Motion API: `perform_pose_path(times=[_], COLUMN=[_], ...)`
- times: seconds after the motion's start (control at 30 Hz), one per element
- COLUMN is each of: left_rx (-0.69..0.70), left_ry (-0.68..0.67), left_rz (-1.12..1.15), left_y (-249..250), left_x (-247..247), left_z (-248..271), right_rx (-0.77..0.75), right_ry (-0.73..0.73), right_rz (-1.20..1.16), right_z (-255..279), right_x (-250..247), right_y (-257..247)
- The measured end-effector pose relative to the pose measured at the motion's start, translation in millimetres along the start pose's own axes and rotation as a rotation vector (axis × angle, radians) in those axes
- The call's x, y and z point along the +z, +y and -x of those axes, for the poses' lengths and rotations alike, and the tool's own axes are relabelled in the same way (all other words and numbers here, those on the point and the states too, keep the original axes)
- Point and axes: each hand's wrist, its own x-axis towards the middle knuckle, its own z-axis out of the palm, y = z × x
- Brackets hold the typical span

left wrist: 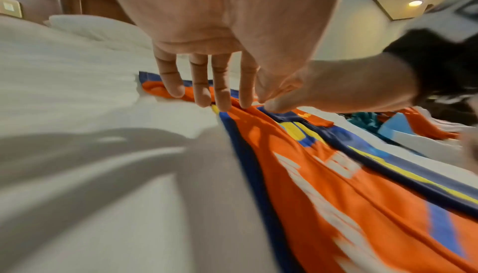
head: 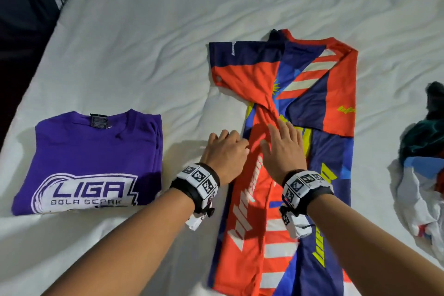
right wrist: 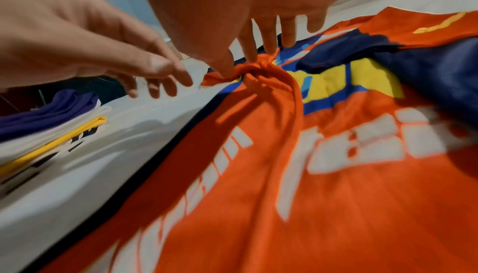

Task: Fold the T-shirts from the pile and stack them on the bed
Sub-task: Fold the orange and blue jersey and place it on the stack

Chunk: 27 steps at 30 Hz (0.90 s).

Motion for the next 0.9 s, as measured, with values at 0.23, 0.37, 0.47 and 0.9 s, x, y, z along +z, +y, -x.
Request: perform_pose_path(times=[0.23, 0.37, 0.47, 0.9], left_rx=[-0.157, -0.221, -0.240, -0.265], left_ry=[0.113, 0.139, 0.139, 0.041], left_rz=[-0.041, -0.015, -0.031, 0.081], left_y=[-70.7, -102.4, -121.7, -135.3], left_x=[-44.5, -59.3, -60.0, -55.7], left_z=[-124.8, -185.0, -220.5, -280.7], right_rx=[-0.095, -0.178, -0.204, -0.034], right_ry=[0.156, 0.179, 0.165, 0.183], right_rz=[0.026, 0.043, 0.072, -0.041], right_z=[-80.4, -119.8, -143.3, -180.0], right_x=[-5.8, 5.7, 15.7, 17.8], right_y=[-26.9, -41.5, -50.0, -40.1])
